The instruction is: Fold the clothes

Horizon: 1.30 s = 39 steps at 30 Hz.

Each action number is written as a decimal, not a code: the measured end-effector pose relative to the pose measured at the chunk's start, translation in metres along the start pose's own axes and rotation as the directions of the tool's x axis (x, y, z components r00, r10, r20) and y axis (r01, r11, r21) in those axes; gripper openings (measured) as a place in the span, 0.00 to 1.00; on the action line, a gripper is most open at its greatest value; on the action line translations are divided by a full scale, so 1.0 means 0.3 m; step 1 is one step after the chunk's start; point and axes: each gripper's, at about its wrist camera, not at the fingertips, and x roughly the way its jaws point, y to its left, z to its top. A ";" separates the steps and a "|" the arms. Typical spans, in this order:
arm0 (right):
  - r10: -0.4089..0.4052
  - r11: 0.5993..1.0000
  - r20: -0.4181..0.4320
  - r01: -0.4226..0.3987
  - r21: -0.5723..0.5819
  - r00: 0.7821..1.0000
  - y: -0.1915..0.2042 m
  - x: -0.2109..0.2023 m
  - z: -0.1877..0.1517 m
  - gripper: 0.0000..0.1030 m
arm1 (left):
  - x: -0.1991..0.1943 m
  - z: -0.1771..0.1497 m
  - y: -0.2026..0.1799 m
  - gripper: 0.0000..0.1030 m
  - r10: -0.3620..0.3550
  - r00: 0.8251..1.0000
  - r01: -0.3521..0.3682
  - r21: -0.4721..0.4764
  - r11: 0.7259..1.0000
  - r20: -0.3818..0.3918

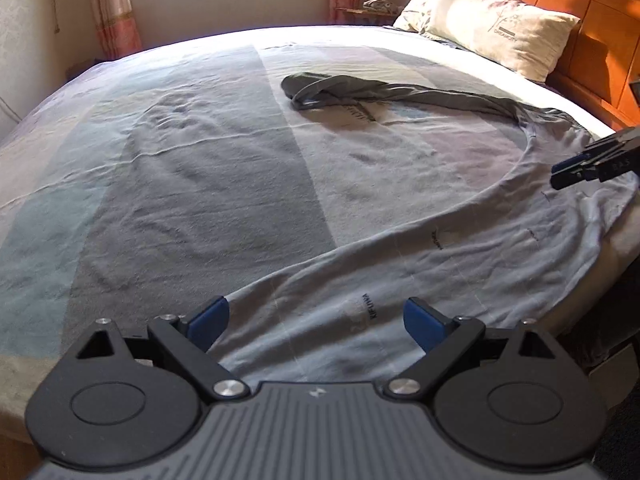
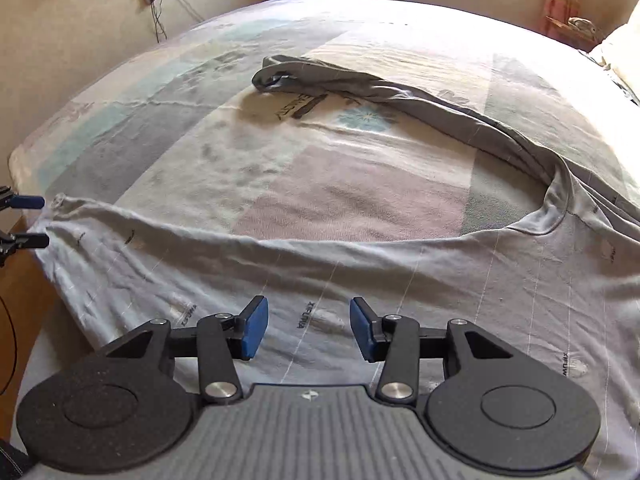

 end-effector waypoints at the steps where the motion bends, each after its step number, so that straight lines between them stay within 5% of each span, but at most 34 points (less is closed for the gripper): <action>1: 0.039 0.999 0.005 -0.039 0.000 0.999 0.018 0.020 0.017 0.49 | 0.024 0.007 -0.020 0.92 -0.031 1.000 0.031 -0.002 1.000 -0.005; 5: 0.154 0.987 0.014 -0.153 -0.054 0.988 0.123 0.111 0.073 0.49 | 0.114 0.023 -0.094 0.92 -0.140 0.990 0.139 -0.015 0.990 -0.031; 8: 0.200 0.976 -0.065 -0.205 -0.079 0.978 0.181 0.187 0.075 0.49 | 0.136 -0.024 -0.102 0.92 -0.138 0.988 0.135 -0.037 0.990 -0.069; 15: 0.132 0.968 -0.036 -0.136 -0.209 0.991 0.228 0.218 0.123 0.51 | 0.107 -0.047 -0.048 0.95 -0.197 0.980 0.190 -0.137 0.972 -0.037; 21: 0.073 0.946 0.001 -0.069 -0.317 0.997 0.268 0.243 0.165 0.50 | 0.118 -0.044 -0.067 0.97 -0.177 0.983 0.172 -0.108 0.979 -0.045; 33: 0.047 0.850 -0.021 -0.051 -0.525 0.999 0.349 0.257 0.067 0.48 | 0.118 -0.056 -0.058 0.99 -0.194 0.981 0.191 -0.116 0.975 -0.018; 37: 0.111 0.838 -0.106 -0.150 -0.525 0.988 0.350 0.261 0.092 0.19 | 0.118 -0.060 -0.058 0.99 -0.193 0.981 0.190 -0.116 0.975 -0.009; 39: 0.122 0.843 -0.107 -0.160 -0.513 0.987 0.349 0.265 0.095 0.13 | 0.117 -0.062 -0.059 0.99 -0.192 0.981 0.190 -0.117 0.975 -0.005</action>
